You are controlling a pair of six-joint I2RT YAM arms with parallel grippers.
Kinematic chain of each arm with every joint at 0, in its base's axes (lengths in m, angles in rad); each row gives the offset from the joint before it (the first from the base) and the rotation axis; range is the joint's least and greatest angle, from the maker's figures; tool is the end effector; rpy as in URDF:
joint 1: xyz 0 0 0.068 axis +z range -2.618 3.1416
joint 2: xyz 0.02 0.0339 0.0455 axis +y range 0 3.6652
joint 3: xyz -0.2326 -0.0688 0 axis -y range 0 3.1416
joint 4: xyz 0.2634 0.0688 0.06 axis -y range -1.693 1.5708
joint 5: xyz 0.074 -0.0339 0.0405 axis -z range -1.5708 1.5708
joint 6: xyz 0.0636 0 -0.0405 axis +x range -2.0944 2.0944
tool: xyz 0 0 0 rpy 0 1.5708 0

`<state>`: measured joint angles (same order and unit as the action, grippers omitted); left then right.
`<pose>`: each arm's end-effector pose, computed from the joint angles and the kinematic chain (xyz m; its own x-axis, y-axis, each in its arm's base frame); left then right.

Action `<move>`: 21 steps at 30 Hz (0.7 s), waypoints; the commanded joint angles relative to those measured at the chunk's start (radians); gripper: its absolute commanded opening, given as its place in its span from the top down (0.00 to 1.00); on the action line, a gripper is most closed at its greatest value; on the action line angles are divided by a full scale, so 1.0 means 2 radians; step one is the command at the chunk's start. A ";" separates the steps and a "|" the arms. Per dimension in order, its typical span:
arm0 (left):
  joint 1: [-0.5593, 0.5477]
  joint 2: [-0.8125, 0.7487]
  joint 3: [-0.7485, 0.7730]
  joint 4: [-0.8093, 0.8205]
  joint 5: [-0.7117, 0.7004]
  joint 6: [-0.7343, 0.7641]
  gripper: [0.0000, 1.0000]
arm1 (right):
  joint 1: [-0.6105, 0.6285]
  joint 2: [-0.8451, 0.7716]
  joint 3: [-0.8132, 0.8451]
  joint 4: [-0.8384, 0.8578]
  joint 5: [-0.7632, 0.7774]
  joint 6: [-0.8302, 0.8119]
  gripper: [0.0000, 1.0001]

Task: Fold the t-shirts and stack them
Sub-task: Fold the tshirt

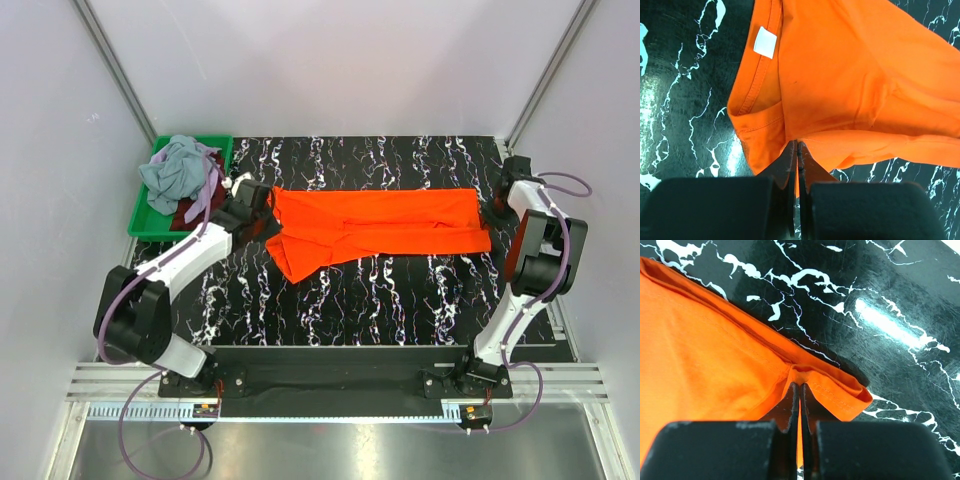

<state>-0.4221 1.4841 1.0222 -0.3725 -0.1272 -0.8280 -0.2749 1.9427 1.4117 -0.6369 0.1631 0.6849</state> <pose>0.3267 -0.1379 0.1800 -0.6992 -0.4869 -0.5235 -0.2756 0.8592 -0.4311 0.3972 -0.1228 0.1227 -0.4775 0.7832 -0.3982 0.8150 0.5642 0.1323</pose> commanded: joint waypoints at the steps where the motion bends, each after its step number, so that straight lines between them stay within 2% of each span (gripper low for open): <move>1: 0.004 0.006 0.037 0.002 0.016 0.017 1.00 | 0.002 -0.007 0.033 -0.014 0.006 -0.004 1.00; 6: 0.010 0.047 0.071 -0.012 0.016 0.027 1.00 | 0.003 0.020 0.060 -0.027 -0.006 -0.004 1.00; 21: 0.031 0.099 0.089 -0.015 0.011 0.036 1.00 | 0.006 0.054 0.071 -0.014 -0.009 -0.007 1.00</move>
<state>-0.3740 1.6787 1.1530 -0.4263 -0.1066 -0.7818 -0.2699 2.0499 1.5146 -0.6750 0.1364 0.6834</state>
